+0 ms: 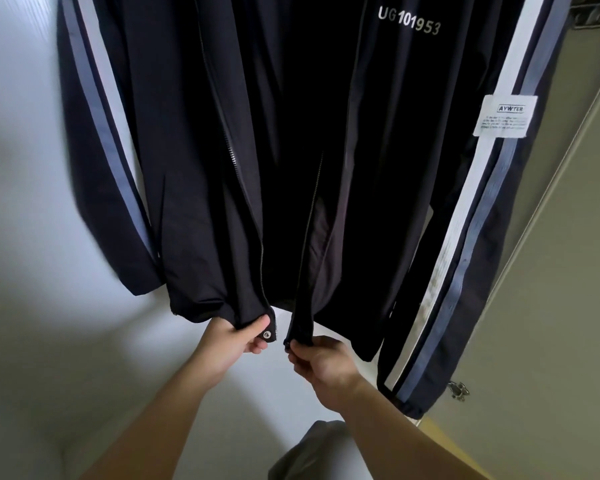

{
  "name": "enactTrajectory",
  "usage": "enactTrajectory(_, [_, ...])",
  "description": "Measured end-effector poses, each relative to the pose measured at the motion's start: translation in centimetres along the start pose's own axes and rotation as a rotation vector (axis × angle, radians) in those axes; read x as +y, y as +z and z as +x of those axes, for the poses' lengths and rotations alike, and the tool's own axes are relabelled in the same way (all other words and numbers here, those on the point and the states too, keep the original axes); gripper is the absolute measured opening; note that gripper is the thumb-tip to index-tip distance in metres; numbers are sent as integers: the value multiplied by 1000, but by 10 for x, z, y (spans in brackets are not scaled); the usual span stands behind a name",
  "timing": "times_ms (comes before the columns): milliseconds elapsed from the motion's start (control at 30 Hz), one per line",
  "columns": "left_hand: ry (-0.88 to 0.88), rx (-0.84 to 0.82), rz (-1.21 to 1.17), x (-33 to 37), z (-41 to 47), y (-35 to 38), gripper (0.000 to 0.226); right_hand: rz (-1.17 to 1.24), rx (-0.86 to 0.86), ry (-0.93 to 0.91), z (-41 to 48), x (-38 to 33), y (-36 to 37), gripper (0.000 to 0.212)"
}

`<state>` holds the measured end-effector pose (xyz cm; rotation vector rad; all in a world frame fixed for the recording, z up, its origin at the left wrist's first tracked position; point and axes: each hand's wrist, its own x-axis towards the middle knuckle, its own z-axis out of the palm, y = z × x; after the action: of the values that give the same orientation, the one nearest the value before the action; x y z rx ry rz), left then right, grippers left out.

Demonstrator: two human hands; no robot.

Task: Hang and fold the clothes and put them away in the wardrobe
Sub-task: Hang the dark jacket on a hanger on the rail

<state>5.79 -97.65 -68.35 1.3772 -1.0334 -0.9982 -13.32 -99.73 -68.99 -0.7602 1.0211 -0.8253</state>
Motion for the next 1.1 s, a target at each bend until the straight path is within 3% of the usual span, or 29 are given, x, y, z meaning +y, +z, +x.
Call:
enactTrajectory(200, [35, -66, 49, 2, -12, 0, 17, 77, 138, -13, -1, 3, 8, 3])
enactTrajectory(367, [10, 79, -86, -2, -19, 22, 10, 178, 231, 15, 1, 8, 16, 18])
enactTrajectory(467, [17, 135, -161, -5, -21, 35, 7, 240, 264, 17, 2, 9, 21, 15])
enactTrajectory(700, [34, 228, -239, -8, -20, 47, 6, 317, 249, 22, 2, 9, 24, 17])
enactTrajectory(1100, [35, 219, -245, -12, -15, 44, 5, 319, 262, 1, 0, 5, 30, 26])
